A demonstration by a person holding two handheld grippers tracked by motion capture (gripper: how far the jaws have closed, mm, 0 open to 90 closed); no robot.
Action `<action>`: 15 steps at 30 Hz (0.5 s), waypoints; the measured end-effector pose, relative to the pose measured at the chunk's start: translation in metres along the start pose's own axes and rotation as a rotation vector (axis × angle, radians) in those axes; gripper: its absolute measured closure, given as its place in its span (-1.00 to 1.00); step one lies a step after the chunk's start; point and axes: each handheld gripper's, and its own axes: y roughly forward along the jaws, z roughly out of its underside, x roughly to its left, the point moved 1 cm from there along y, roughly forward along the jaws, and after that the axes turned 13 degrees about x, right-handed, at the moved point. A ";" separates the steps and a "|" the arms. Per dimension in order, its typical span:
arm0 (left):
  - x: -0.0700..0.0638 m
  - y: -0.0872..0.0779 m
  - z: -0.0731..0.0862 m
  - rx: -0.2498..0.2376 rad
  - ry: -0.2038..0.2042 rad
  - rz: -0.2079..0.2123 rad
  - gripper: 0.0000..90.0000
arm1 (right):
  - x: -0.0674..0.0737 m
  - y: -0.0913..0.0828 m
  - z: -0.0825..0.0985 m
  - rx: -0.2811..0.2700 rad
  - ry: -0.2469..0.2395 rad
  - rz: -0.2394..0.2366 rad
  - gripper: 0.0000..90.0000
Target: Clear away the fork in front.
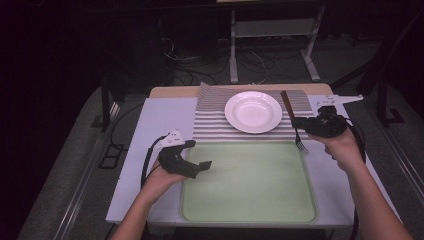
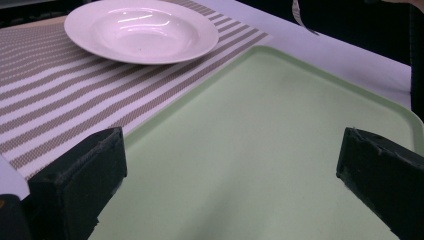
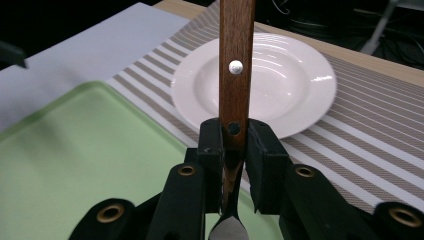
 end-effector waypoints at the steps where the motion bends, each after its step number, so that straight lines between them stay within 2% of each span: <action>1: 0.000 0.001 -0.003 0.002 0.002 0.003 -1.00 | 0.002 0.000 0.001 -0.004 -0.004 -0.007 0.72; 15: -0.001 0.015 -0.032 -0.027 0.008 0.005 -1.00 | 0.038 0.011 0.024 -0.015 -0.063 -0.091 0.71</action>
